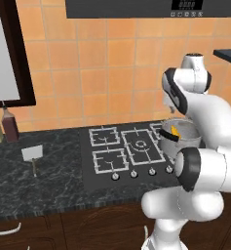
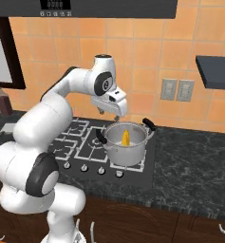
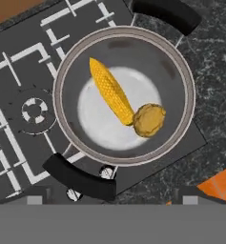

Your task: Put the corn and squash in the pot. Retrieve the spatula and lightly stir the vegetables in the pot.

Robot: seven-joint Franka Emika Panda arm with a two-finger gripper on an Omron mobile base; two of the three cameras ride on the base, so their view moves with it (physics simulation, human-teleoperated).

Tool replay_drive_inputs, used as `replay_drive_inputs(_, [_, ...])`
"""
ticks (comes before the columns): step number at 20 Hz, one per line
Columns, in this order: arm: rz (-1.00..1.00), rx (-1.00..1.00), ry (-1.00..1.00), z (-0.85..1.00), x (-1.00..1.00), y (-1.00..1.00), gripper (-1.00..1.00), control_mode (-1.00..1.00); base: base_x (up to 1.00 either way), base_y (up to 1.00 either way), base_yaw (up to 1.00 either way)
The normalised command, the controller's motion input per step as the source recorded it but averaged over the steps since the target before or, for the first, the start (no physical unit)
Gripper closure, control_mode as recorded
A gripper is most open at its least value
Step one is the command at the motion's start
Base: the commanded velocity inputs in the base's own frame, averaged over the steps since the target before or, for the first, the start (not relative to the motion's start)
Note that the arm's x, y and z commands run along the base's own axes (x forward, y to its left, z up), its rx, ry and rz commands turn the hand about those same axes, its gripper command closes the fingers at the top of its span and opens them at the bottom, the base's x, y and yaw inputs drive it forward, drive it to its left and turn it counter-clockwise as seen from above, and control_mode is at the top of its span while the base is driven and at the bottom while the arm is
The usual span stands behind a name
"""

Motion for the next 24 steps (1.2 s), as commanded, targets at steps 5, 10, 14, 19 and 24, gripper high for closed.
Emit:
replay_drive_inputs(5, [0.24,0.00,0.05,0.93,-0.71,0.91,-1.00,-1.00,0.00,0.00,0.00])
replay_drive_inputs(10, [0.28,0.00,0.10,0.35,-0.51,0.92,-1.00,-1.00,0.00,0.00,0.00])
replay_drive_inputs(14, [0.27,0.00,0.06,0.03,-0.35,0.70,-1.00,-1.00,0.00,0.00,0.00])
replay_drive_inputs(19, [0.06,0.00,0.01,0.00,-0.01,0.16,-1.00,1.00,0.00,0.25,0.03])
replay_drive_inputs(24, [0.00,0.00,0.00,0.00,0.00,0.00,-1.00,1.00,0.03,1.00,0.10])
